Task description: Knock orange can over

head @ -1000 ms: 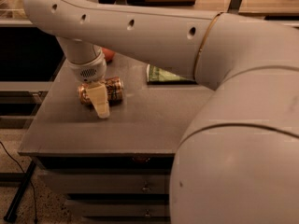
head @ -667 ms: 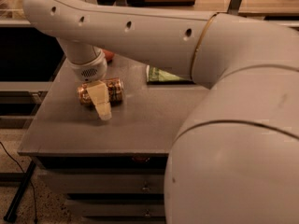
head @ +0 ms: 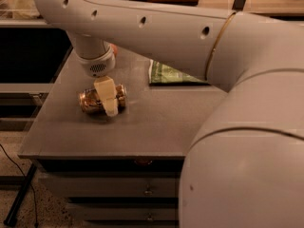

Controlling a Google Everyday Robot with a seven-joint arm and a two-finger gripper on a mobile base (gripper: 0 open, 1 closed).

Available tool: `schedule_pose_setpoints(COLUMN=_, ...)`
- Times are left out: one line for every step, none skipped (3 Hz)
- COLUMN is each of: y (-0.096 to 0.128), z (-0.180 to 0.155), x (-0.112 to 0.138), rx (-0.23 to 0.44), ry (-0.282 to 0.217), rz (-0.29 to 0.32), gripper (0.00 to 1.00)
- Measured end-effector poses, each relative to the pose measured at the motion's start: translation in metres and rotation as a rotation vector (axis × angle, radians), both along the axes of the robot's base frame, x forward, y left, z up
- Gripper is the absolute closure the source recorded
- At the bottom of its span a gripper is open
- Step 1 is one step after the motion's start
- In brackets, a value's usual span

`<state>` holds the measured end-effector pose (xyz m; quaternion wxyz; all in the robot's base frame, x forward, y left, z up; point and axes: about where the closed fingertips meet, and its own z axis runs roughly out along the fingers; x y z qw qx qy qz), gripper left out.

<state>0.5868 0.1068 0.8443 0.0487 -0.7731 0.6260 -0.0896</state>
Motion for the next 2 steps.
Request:
schedule_pose_setpoints(y=-0.0076, z=0.0101, x=-0.0002, rx=0.052, ry=0.014, rz=-0.001, gripper=0.0)
schedule_pose_setpoints(y=-0.0139, z=0.0189, x=-0.0017, rx=0.083, ry=0.028, rz=-0.007, gripper=0.0)
